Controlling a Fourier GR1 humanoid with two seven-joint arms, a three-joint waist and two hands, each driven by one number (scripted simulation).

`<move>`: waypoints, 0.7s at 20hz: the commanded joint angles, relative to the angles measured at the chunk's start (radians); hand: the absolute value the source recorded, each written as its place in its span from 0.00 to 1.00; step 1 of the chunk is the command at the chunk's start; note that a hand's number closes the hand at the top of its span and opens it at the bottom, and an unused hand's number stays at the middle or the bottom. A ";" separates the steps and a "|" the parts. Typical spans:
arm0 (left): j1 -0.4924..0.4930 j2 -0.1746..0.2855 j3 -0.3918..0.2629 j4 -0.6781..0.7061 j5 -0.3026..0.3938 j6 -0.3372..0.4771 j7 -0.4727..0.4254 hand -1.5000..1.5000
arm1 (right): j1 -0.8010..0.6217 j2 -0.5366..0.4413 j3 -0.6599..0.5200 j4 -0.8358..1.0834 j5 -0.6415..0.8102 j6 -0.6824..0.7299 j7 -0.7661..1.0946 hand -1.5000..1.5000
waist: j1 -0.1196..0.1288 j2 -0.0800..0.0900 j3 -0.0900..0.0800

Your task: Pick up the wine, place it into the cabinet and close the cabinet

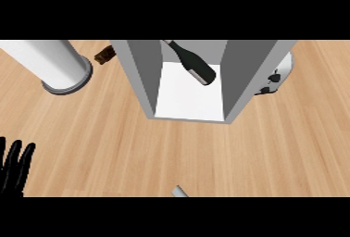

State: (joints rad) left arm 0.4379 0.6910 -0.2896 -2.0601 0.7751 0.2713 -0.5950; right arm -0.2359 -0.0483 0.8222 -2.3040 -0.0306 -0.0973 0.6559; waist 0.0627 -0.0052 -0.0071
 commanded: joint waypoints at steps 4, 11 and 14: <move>0.027 0.046 0.094 -0.008 0.058 -0.091 0.001 0.00 | -0.392 0.047 -0.022 0.264 -0.096 -0.235 0.010 1.00 | 0.007 0.007 0.002; 0.030 0.085 0.208 0.024 0.150 -0.181 0.020 0.00 | -0.768 0.048 -0.174 0.566 -0.287 -0.304 -0.021 1.00 | 0.027 0.011 0.003; 0.048 0.112 0.239 0.021 0.170 -0.224 0.039 0.00 | -0.882 0.048 -0.206 0.735 -0.353 -0.306 -0.087 1.00 | 0.031 0.013 0.004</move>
State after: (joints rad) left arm 0.4715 0.7783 -0.0965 -2.0402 0.9128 0.0927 -0.5718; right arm -0.9528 -0.0065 0.6641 -1.7525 -0.3082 -0.3836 0.6291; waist 0.0884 0.0063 -0.0032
